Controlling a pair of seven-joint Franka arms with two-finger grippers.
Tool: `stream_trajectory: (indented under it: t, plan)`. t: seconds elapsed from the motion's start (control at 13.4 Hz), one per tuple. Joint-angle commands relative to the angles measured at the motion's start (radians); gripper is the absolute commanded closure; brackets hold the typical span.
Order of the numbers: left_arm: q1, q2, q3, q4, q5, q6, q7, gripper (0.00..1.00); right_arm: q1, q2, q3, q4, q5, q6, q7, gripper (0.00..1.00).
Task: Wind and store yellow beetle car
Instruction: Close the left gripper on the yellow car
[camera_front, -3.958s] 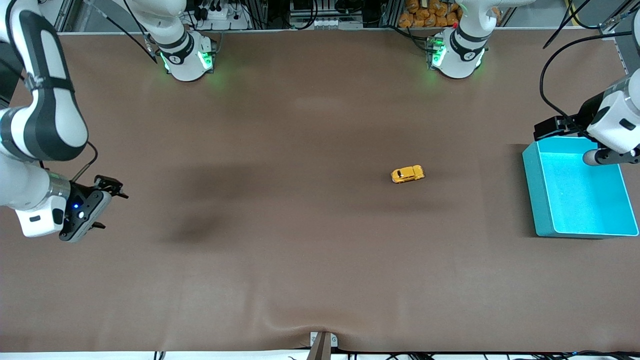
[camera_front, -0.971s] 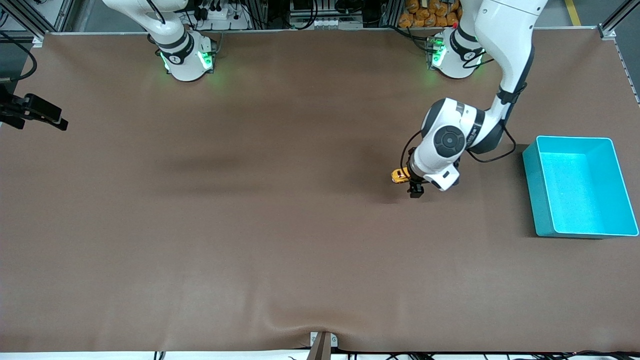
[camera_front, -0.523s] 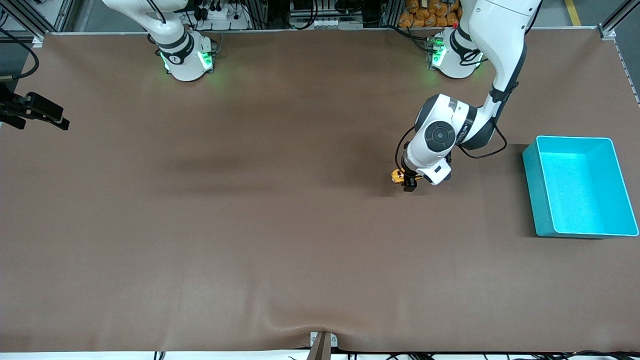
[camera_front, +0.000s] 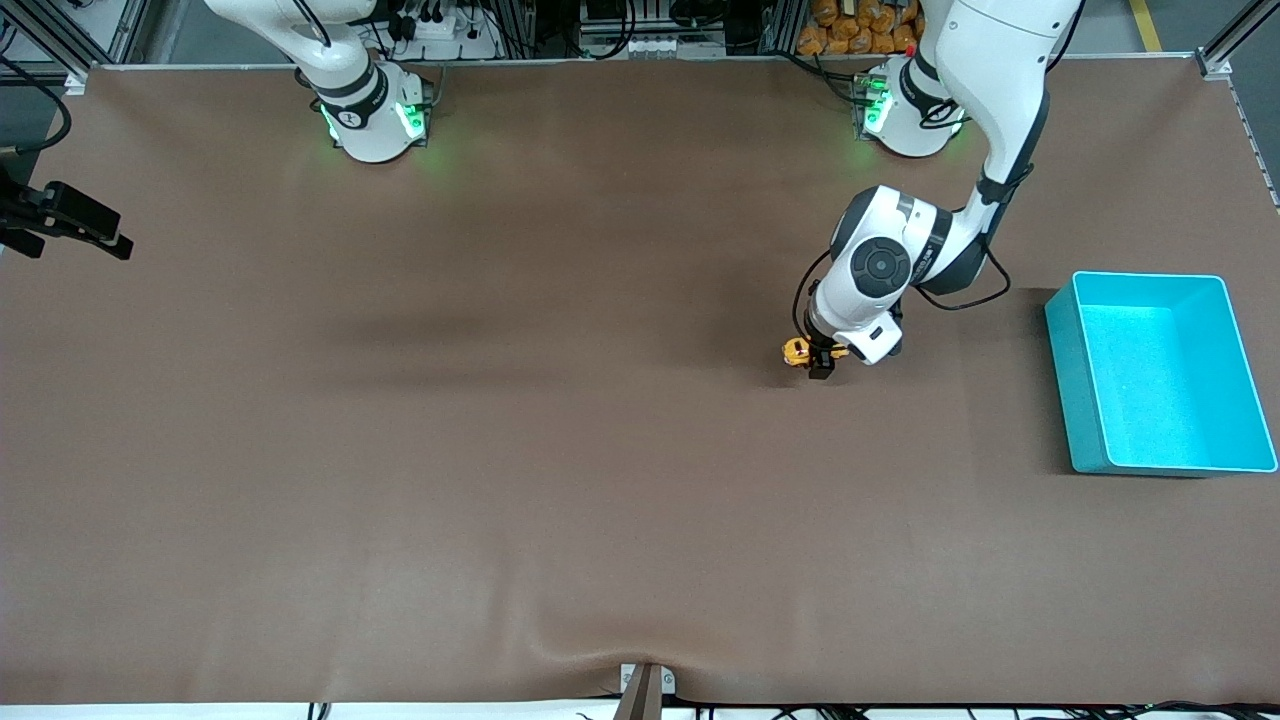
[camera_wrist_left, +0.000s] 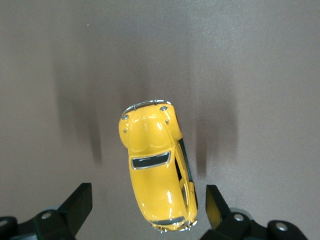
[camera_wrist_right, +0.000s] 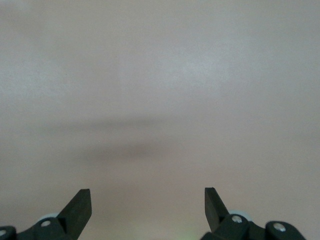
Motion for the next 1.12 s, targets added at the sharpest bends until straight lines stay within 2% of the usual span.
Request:
stream_trajectory:
  t: [0.0, 0.15, 0.37, 0.6, 0.75, 0.9, 1.05]
  plan:
    - [0.001, -0.024, 0.002, -0.025, 0.009, 0.021, -0.025, 0.08, 0.001, 0.003, 0.000, 0.012, 0.003, -0.002, 0.002, 0.00]
    - [0.002, -0.022, 0.000, -0.024, 0.041, 0.019, -0.027, 0.14, -0.001, 0.003, 0.000, 0.012, 0.001, -0.002, 0.002, 0.00]
    - [0.007, -0.022, 0.000, -0.025, 0.041, 0.021, -0.027, 0.32, -0.004, 0.003, -0.002, 0.010, -0.002, -0.002, 0.000, 0.00]
    - [0.007, -0.022, 0.000, -0.027, 0.041, 0.019, -0.033, 0.52, -0.007, 0.005, -0.002, 0.010, -0.002, -0.004, 0.000, 0.00]
    - [0.011, -0.022, 0.000, -0.027, 0.041, 0.019, -0.035, 0.69, -0.007, 0.005, -0.002, 0.010, -0.002, -0.004, 0.000, 0.00]
    - [0.019, -0.025, 0.002, -0.025, 0.041, 0.019, -0.035, 0.83, -0.009, 0.005, -0.002, 0.010, -0.002, -0.004, 0.000, 0.00]
    - [0.025, -0.034, 0.003, -0.025, 0.043, 0.016, -0.031, 0.86, -0.009, 0.005, -0.002, 0.010, -0.002, -0.004, 0.000, 0.00]
